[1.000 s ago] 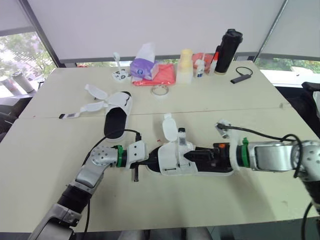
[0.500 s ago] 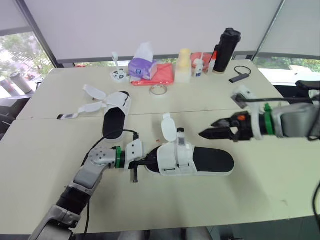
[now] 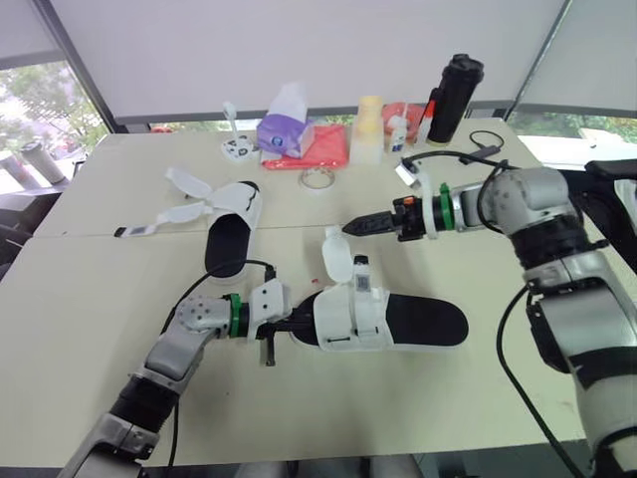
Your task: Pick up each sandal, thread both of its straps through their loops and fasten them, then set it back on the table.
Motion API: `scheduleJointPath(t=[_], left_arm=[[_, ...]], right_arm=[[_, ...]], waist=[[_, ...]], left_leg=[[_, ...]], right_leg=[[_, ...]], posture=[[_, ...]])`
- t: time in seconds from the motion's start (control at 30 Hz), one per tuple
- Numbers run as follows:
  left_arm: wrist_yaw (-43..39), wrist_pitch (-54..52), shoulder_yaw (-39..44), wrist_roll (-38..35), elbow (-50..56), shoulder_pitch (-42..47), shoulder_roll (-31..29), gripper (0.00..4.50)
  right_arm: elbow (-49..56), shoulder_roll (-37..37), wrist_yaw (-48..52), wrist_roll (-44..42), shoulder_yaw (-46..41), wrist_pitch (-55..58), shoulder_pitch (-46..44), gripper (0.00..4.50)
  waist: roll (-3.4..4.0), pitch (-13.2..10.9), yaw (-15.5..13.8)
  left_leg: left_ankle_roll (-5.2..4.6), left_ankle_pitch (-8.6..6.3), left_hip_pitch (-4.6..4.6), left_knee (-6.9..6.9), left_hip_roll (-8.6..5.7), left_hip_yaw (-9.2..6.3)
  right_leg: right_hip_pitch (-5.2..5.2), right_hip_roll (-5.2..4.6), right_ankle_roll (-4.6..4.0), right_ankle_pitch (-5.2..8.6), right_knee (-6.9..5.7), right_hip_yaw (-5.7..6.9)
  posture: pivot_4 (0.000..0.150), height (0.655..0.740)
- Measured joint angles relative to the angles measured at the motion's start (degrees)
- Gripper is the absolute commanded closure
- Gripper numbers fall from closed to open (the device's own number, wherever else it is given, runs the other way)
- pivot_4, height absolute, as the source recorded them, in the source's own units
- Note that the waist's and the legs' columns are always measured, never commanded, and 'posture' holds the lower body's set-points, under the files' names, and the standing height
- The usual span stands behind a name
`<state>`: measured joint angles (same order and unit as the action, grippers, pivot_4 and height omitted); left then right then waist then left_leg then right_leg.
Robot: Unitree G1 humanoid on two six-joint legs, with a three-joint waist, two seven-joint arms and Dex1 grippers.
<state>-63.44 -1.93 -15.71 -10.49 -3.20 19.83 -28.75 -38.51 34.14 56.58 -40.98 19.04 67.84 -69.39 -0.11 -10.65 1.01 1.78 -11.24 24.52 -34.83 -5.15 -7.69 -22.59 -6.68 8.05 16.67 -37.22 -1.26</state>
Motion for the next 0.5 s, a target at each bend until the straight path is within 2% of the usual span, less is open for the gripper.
scheduleJointPath(t=[0.17, 0.5], left_arm=[[0.6, 0.0, 0.0, 0.0, 0.1, -0.1, 0.1, 4.5], [1.9, 0.0, 0.2, 0.0, 0.7, -0.9, 0.1, 4.5]], right_arm=[[-4.8, -5.0, 6.9, 5.5, 0.8, -0.3, -1.5, 0.01], [-9.6, -10.8, 12.8, 13.9, 0.6, -4.0, -2.6, 0.01]], waist=[[0.01, 0.0, 0.0], [0.01, 0.0, 0.1]], left_leg=[[0.01, 0.01, 0.0, -0.05, -0.01, -0.01], [0.06, 0.03, -0.01, -0.08, -0.02, -0.03]], right_leg=[[-0.06, 0.01, 0.0, 0.0, -0.15, 0.0], [-0.18, 0.02, 0.0, -0.01, -0.24, -0.01]], posture=[[0.15, 0.74], [0.15, 0.74]])
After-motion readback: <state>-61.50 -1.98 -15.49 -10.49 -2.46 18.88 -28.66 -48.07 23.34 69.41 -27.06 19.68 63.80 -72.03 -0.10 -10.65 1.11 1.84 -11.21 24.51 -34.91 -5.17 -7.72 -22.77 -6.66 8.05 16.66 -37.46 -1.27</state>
